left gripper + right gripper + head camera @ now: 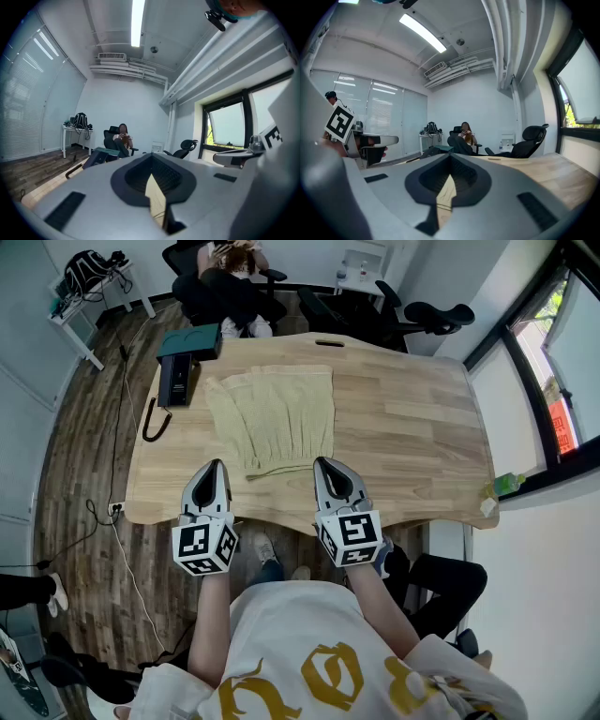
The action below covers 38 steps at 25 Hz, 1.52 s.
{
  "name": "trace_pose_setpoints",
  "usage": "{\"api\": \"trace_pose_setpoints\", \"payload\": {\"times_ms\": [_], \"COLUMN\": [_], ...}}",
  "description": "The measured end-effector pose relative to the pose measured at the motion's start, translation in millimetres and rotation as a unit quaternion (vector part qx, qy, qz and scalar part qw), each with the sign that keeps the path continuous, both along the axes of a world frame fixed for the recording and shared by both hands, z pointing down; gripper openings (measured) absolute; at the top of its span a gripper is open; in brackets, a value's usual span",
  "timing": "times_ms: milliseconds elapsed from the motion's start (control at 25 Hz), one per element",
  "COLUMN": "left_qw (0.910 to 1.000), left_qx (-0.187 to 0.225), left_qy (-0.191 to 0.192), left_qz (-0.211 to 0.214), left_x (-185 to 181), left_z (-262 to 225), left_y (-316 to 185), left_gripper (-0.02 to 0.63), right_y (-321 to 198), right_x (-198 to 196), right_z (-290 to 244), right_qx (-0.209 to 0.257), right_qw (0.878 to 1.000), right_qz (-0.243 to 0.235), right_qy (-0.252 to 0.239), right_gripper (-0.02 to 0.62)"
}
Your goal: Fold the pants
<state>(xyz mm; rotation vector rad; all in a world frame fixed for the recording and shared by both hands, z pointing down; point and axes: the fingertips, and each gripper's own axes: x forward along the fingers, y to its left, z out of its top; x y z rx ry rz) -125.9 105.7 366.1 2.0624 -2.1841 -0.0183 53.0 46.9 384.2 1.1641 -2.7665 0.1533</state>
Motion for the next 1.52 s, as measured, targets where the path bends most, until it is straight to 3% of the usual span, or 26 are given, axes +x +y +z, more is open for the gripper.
{"api": "trace_pose_setpoints", "payload": {"times_ms": [320, 560, 840, 1520], "left_qw": [0.9998, 0.9998, 0.9997, 0.9998], "left_qx": [0.004, 0.006, -0.019, -0.013], "left_qy": [-0.017, 0.011, -0.015, -0.010], "left_qz": [-0.007, 0.013, -0.004, -0.013], "left_x": [7, 12, 1, -31], "left_z": [-6, 0, 8, 8], "left_y": [6, 0, -10, -35], "left_gripper": [0.008, 0.006, 0.006, 0.006], "right_y": [2, 3, -10, -41], "right_x": [10, 5, 6, -5], "right_z": [1, 4, -4, 4], "right_qx": [-0.002, -0.003, 0.002, -0.015], "right_qw": [1.000, 1.000, 1.000, 1.000], "right_qz": [-0.001, -0.014, -0.005, 0.019], "right_qy": [0.006, 0.011, -0.001, -0.007], "right_gripper": [0.005, 0.005, 0.006, 0.006]}}
